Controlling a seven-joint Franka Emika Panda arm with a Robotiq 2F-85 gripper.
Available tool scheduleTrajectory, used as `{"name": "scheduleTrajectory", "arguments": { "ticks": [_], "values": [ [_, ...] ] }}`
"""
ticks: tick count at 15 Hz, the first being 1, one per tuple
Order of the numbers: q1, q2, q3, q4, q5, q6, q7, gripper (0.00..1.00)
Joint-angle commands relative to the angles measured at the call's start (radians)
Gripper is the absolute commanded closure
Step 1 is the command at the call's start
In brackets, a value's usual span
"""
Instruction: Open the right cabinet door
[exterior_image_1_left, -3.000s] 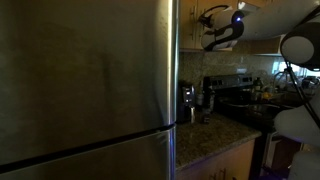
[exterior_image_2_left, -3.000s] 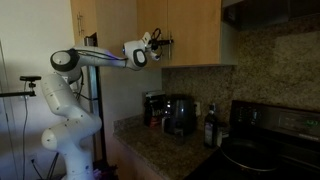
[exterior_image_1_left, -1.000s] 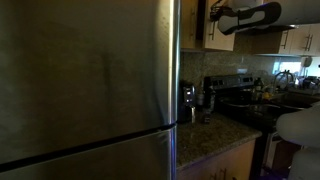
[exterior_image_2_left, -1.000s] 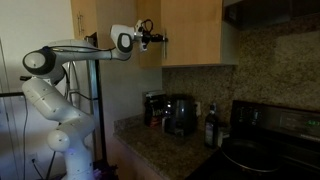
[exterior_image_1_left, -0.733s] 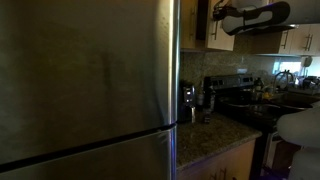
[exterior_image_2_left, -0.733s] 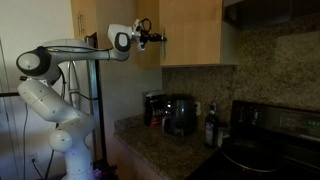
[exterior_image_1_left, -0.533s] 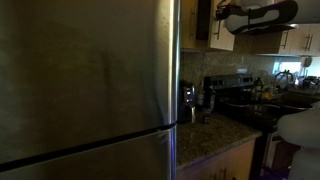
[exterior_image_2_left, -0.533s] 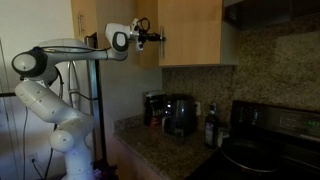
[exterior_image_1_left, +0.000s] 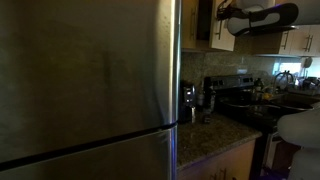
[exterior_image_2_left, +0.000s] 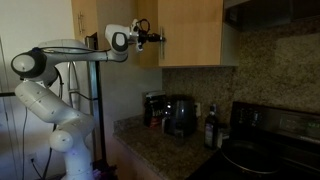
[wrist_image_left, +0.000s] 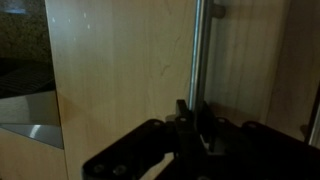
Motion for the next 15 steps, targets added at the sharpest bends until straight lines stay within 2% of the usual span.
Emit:
{"name": "scheduleTrajectory", "arguments": {
  "ticks": [1,8,11,15],
  "values": [
    [-0.057,-0.043,-0.104,-0.039,-0.046,0.001,-0.026,1.0],
    [-0.018,-0.17,-0.189,-0.122,-0.052,-0.081,-0.061,1.0],
    [-0.028,-0.233,-0.249,-0.173,-0.076,-0.109,-0.087,1.0],
    [-0.003,-0.278,-0.332,-0.228,-0.073,-0.09,-0.133,1.0]
  ]
}}
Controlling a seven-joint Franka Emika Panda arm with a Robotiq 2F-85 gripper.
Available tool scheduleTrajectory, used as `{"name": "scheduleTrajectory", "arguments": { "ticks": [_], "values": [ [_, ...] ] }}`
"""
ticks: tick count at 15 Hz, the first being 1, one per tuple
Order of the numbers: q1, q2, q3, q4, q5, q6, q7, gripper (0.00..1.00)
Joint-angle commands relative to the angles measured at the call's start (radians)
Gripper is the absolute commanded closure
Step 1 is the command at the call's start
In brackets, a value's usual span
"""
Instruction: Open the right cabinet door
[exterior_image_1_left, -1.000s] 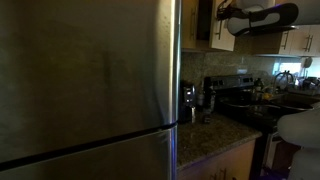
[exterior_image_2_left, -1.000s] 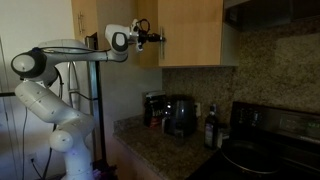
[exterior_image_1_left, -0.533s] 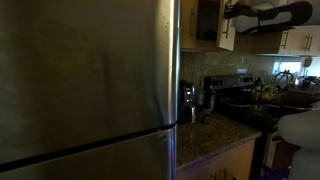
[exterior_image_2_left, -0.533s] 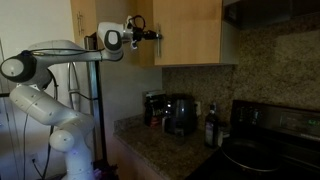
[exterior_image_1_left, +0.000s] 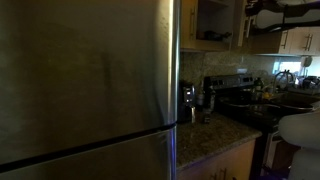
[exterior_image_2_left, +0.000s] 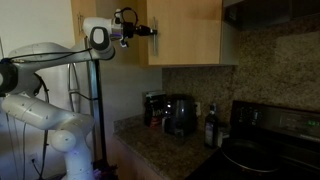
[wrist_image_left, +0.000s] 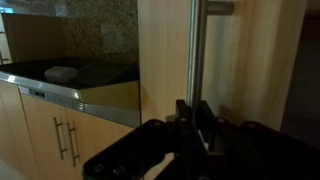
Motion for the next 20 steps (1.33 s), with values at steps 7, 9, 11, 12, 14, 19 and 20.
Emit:
{"name": "scheduleTrajectory", "arguments": {
  "ticks": [7,9,11,12,14,19,20],
  "values": [
    [-0.118,-0.021,-0.069,-0.041,-0.083,0.015,-0.065,1.0],
    [-0.139,-0.015,-0.12,-0.08,-0.12,0.059,-0.099,1.0],
    [-0.168,-0.04,-0.169,-0.118,-0.148,0.089,-0.144,1.0],
    [-0.193,-0.038,-0.194,-0.129,-0.165,0.096,-0.167,1.0],
    [-0.266,-0.006,-0.261,-0.155,-0.198,0.126,-0.218,1.0],
    [-0.352,0.086,-0.254,-0.18,-0.145,-0.029,-0.227,0.64],
    [-0.326,0.077,-0.241,-0.194,-0.126,-0.085,-0.22,0.58]
  ]
}}
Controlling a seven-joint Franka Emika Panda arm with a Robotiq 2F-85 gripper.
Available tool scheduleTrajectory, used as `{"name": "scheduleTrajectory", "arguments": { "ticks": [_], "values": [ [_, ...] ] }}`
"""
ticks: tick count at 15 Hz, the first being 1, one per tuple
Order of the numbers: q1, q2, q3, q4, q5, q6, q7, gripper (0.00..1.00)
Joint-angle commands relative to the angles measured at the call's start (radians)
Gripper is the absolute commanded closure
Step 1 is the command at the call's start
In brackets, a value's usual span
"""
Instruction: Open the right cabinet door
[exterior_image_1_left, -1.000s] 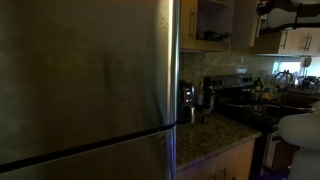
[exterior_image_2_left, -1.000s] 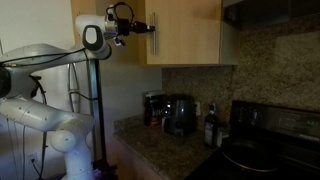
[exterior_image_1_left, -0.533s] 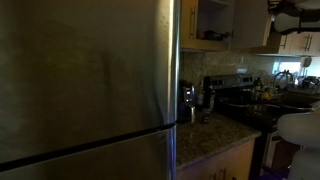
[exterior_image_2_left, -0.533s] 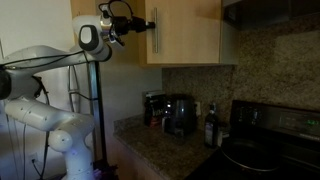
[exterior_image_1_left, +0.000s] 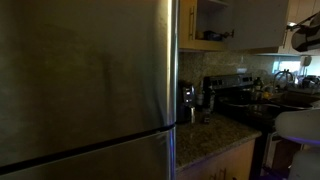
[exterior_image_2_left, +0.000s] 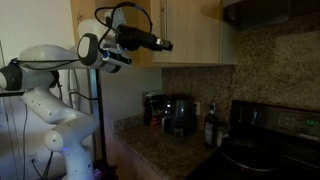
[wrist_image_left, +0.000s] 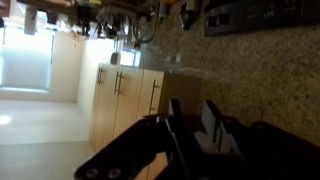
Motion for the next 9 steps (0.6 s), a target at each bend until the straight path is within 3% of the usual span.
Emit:
{"name": "scheduleTrajectory", "arguments": {
  "ticks": [1,7,9],
  "values": [
    [0.063,-0.023,0.071,-0.043,0.061,-0.183,0.01,0.49],
    [0.315,-0.174,0.142,-0.222,0.118,-0.483,0.062,0.01],
    [0.411,-0.228,0.139,-0.281,0.122,-0.591,0.063,0.0]
  ]
}}
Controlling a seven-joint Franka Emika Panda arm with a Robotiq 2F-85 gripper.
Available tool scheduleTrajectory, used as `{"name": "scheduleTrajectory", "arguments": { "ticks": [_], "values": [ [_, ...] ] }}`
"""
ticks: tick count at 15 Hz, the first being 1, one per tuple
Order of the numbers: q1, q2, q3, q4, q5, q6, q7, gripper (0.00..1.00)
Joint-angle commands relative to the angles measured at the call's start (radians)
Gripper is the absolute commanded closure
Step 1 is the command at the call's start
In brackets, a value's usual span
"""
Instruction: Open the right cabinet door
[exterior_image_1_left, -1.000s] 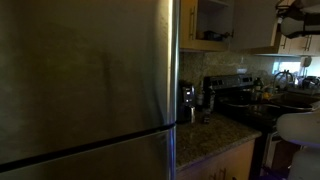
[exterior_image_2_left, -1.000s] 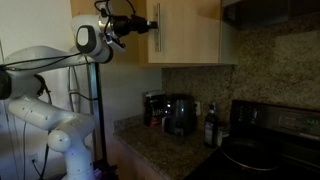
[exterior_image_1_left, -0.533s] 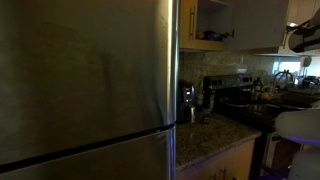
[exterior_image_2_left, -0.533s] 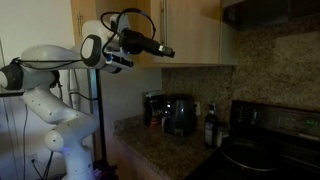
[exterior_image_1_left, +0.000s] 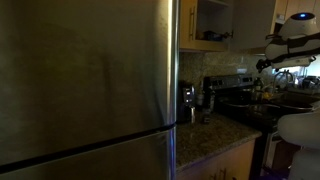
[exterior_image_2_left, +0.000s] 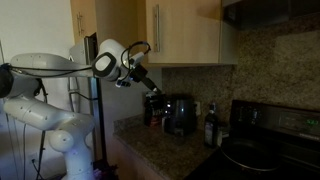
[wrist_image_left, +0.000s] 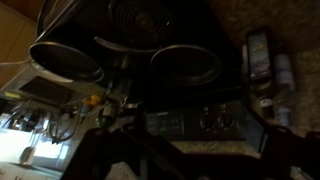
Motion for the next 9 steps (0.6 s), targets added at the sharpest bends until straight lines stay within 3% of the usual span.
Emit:
{"name": "scheduleTrajectory", "arguments": {
  "ticks": [1,6,7,9],
  "values": [
    [0.156,-0.111,-0.011,-0.113,0.019,-0.171,-0.004,0.0],
    [0.352,-0.117,-0.011,-0.102,0.064,-0.444,-0.023,0.0],
    [0.392,-0.106,-0.004,-0.088,0.08,-0.462,-0.023,0.0],
    [0.431,-0.118,0.066,-0.087,0.039,-0.322,0.005,0.0]
  ]
}}
